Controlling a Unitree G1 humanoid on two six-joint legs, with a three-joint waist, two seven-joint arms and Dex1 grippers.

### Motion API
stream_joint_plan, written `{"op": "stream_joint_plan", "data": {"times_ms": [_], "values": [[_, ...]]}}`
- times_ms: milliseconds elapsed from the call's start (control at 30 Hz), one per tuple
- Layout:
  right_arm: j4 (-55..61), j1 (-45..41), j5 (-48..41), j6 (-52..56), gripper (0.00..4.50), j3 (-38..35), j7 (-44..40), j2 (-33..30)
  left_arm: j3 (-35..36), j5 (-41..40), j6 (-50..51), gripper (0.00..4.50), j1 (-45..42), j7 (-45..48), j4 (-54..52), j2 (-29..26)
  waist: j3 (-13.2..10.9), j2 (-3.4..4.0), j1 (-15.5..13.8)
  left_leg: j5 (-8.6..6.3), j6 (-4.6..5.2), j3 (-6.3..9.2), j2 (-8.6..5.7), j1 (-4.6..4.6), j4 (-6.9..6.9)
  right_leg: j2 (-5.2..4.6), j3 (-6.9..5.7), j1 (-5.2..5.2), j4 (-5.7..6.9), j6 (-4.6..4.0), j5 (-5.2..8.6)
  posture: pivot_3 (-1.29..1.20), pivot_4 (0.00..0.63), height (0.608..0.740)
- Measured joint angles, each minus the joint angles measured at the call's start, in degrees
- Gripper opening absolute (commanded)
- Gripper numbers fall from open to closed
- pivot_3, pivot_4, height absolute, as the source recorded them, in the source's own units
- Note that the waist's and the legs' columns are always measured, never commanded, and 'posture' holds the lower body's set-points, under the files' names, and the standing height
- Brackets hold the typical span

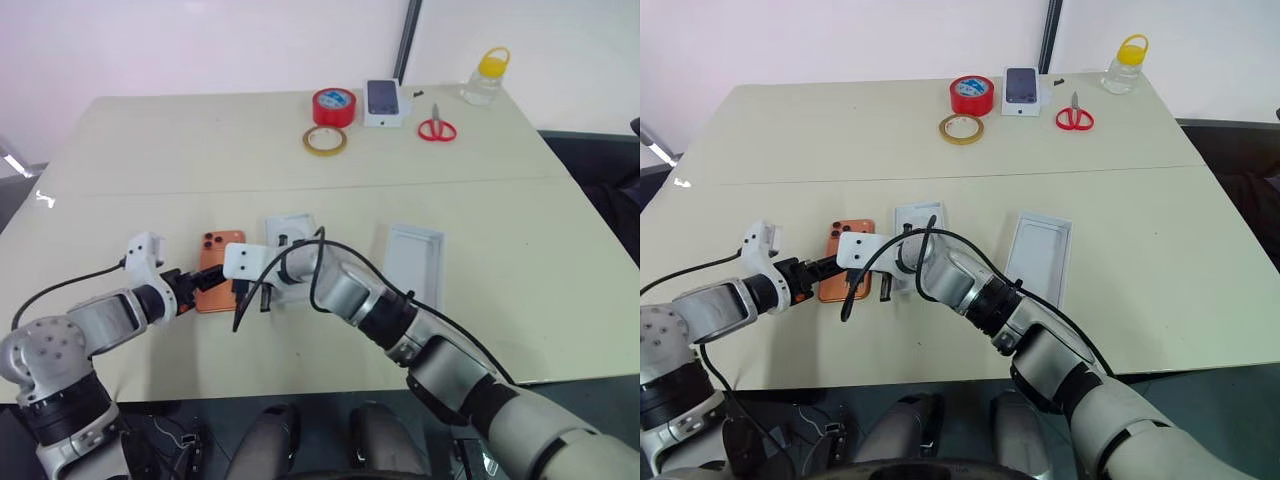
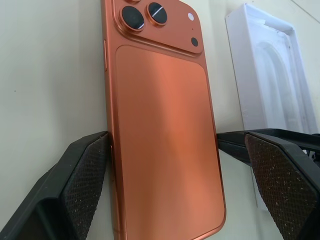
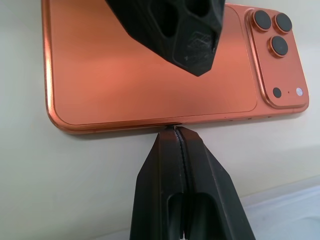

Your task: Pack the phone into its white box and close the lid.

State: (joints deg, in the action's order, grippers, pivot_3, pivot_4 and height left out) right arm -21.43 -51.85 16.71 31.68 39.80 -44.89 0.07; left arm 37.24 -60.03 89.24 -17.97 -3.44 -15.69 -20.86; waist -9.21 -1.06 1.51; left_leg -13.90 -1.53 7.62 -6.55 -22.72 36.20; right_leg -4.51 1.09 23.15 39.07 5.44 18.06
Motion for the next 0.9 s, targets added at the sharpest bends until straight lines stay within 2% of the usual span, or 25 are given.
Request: {"op": "stream_joint_plan", "data": {"times_ms": [267, 767, 867, 900], "values": [[0.6, 0.8, 0.4, 0.0, 0.00, -0.4, 0.0, 0.2, 2.6, -8.6, 1.8, 4.43, -2.4, -3.3, 5.9, 2.8, 0.0, -0.08, -0.3, -0.01, 0.02, 0.00, 0.01, 0.01, 0.00, 0.01, 0.01, 0.00, -0.01, 0.00, 0.00, 0.00, 0.150, 0.740], [1.5, 1.2, 0.5, 0.0, 0.00, -0.3, -0.5, 0.5, 3.7, -17.2, 1.0, 4.43, -2.4, -11.9, 9.3, 1.0, 0.0, -0.08, 0.8, 0.00, 0.00, -0.01, 0.06, 0.01, -0.03, 0.06, 0.03, 0.04, 0.03, 0.00, 0.00, 0.00, 0.150, 0.740], [1.6, 1.3, 0.5, 0.0, 0.00, -0.3, -0.5, 0.5, 4.0, -19.8, -1.2, 3.60, -2.1, -14.9, 10.7, 0.5, 0.0, -0.08, 1.0, 0.00, -0.01, -0.01, 0.08, 0.01, -0.04, 0.07, 0.03, 0.05, 0.05, 0.00, 0.00, 0.00, 0.150, 0.740], [1.7, 1.4, 0.5, 0.0, 0.00, -0.3, -0.5, 0.4, 4.0, -20.8, -2.0, 3.16, -1.7, -16.0, 11.2, 0.3, 0.0, -0.09, 1.0, 0.00, -0.01, 0.00, 0.08, 0.00, -0.04, 0.07, 0.03, 0.06, 0.05, 0.00, 0.00, 0.00, 0.150, 0.740]]}}
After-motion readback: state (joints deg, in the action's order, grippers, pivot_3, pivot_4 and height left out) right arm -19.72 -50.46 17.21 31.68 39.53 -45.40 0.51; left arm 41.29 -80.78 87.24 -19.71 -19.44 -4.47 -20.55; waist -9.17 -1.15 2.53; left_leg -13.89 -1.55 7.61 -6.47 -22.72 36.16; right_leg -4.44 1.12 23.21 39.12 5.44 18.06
